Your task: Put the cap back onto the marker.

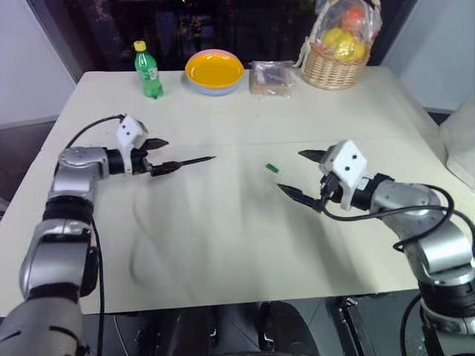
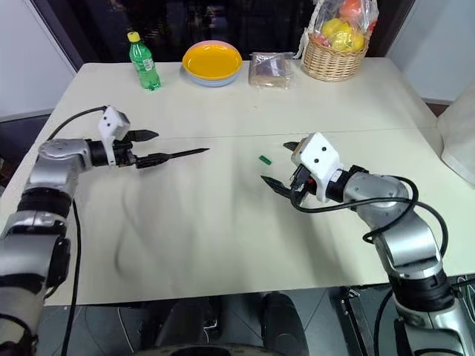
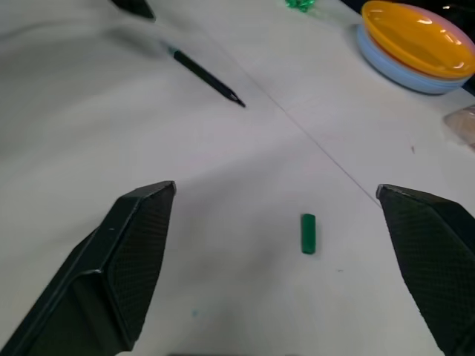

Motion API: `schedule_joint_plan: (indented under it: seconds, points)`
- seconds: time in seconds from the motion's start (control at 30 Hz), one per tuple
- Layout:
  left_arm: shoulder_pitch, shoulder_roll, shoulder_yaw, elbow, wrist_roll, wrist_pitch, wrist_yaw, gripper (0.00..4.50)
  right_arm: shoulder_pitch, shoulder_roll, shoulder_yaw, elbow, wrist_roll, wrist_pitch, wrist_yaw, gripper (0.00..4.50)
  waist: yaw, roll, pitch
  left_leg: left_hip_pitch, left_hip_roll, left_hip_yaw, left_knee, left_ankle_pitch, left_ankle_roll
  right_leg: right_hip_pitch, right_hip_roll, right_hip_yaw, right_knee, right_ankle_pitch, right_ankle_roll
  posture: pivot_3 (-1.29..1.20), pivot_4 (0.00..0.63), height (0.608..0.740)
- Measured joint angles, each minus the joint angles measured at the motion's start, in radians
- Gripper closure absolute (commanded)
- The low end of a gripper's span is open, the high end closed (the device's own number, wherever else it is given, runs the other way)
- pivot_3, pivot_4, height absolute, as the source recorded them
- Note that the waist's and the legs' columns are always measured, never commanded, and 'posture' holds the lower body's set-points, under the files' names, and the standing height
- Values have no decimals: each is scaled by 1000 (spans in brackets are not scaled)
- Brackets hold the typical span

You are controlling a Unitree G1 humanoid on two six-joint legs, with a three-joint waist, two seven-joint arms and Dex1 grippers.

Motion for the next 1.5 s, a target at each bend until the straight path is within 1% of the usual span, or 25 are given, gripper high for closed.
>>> schedule_joint_plan:
  seconds: [0.1, 0.27, 0.5, 0.77, 0.8, 0.87, 0.97, 1.07, 1.1, 1.5]
  points:
    - [-50, -29, -17, 108, 48, -46, -2, 22, 35, 20, -9, -60, 7, 36, -50, 0, 1, 0, 0, -1, 0, -1, 3, -3, 5, 0, 0, 0, 0, 0, 0, 0, 150, 740]
    - [-108, -79, -29, 222, 105, -70, 20, 22, 78, 26, -34, -128, 10, 89, -110, 0, -1, 0, 0, -3, 1, -1, 9, -5, 8, 1, 1, 0, 1, 1, 2, 0, 150, 740]
    - [-135, -131, -46, 304, 186, -65, 79, 22, 115, 27, -59, -211, 28, 150, -174, 0, 0, 0, 0, -3, 1, -1, 10, -5, 8, 1, 1, 0, 1, 1, 2, 0, 150, 740]
    - [-143, -142, -49, 314, 230, -60, 109, 22, 119, 24, -86, -238, 35, 186, -210, 0, 0, -1, 0, -3, 1, -2, 10, -5, 9, 2, 0, 0, 1, 1, 2, 0, 150, 740]
    - [-143, -143, -49, 314, 234, -60, 110, 262, 121, 24, -87, -242, 35, 187, -213, 0, 0, -1, 0, -3, 1, -2, 10, -5, 9, 2, 0, 0, 1, 1, 2, 0, 150, 740]
    - [-144, -143, -47, 314, 239, -60, 115, 884, 121, 24, -87, -250, 35, 191, -220, 0, 0, -1, 0, -3, 1, -2, 10, -5, 9, 2, 0, 0, 1, 1, 2, 0, 150, 740]
    - [-147, -144, -46, 314, 247, -61, 114, 2354, 122, 24, -87, -253, 36, 195, -225, 0, 0, -1, 0, -3, 1, -2, 10, -5, 9, 2, 0, 0, 1, 1, 2, 0, 150, 740]
    - [-147, -146, -46, 314, 248, -64, 101, 3983, 120, 24, -87, -253, 36, 197, -231, 0, 0, -1, 0, -3, 1, -2, 10, -5, 9, 2, 0, 0, 1, 1, 2, 0, 150, 740]
    - [-147, -146, -45, 314, 248, -65, 95, 4457, 119, 24, -87, -252, 35, 197, -231, 0, 0, -1, 0, -3, 1, -2, 10, -5, 9, 2, 0, 0, 1, 1, 2, 0, 150, 740]
    - [-145, -144, -45, 313, 258, -98, 37, 4457, 93, 22, -80, -222, 34, 178, -227, 0, 0, -1, 0, -3, 1, -2, 10, -6, 9, 2, 0, 0, 1, 1, 2, 0, 150, 740]
